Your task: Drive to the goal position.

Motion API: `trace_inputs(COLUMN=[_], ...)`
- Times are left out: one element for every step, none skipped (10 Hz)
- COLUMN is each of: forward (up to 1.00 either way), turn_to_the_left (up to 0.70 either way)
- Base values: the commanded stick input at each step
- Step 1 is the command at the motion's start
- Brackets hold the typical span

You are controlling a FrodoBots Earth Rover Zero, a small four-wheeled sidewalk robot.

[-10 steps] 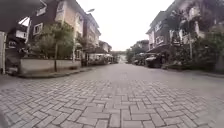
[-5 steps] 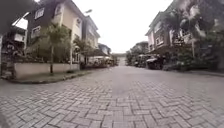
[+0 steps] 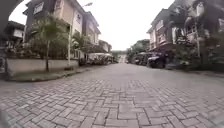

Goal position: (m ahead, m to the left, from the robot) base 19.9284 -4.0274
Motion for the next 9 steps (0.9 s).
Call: trace_inputs(forward=[0.70, 0.70, 0.70, 0.70, 0.70, 0.70, 0.70, 0.70, 0.70], turn_to_the_left=[0.00, -0.31, -0.34, -0.28, -0.18, 0.00, 0.00, 0.00, 0.00])
